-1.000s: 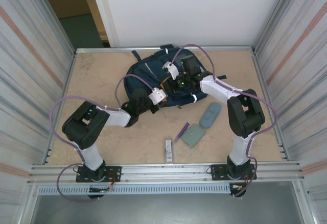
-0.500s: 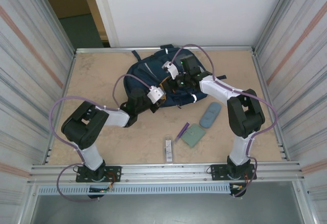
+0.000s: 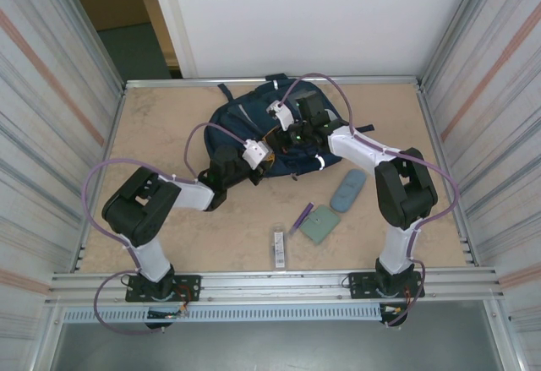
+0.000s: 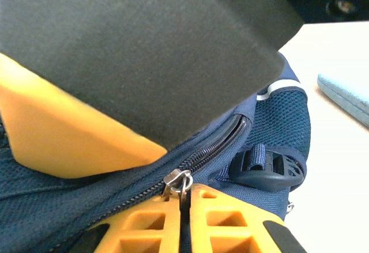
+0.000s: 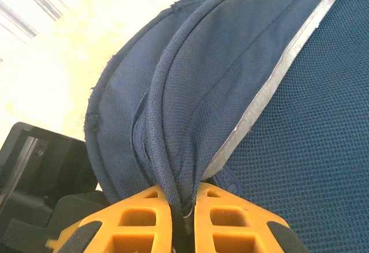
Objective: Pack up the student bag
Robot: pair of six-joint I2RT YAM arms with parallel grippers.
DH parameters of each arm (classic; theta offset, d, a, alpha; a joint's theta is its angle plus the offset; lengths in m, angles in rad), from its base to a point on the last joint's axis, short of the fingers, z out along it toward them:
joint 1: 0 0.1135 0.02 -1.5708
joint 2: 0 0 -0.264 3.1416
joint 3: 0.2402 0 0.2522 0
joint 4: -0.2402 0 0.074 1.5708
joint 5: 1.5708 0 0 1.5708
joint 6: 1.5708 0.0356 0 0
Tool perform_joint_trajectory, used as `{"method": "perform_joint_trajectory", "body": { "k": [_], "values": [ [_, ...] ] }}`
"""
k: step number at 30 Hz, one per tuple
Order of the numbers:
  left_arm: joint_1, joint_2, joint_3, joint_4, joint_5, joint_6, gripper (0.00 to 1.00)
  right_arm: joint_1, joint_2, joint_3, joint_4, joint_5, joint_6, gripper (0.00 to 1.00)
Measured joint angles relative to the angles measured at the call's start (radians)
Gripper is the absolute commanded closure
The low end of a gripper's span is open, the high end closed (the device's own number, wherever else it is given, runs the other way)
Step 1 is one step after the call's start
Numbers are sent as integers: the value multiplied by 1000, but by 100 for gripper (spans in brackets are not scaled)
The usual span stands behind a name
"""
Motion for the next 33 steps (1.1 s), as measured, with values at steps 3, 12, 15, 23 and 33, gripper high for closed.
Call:
{"method": "perform_joint_trajectory", "body": {
  "k": [3,12,15,23,33],
  "values": [
    [0,2,0,8,1,-2,96,2,0,-1,5,5,5,100],
    [-3,5,-3,13,-15,-3,100,3,-4,-7,7,21,6,100],
    [-7,-5,-19,14,-44,1,100,2,-8,-8,0,29,-10,100],
    [12,-135,-71,-68,-81,24,100,-17,-38,-15,-49,54,-139,100],
    [94,-305,-120,-243,-175,-2,100,-26,-48,-15,-102,52,-346,100]
  ]
}}
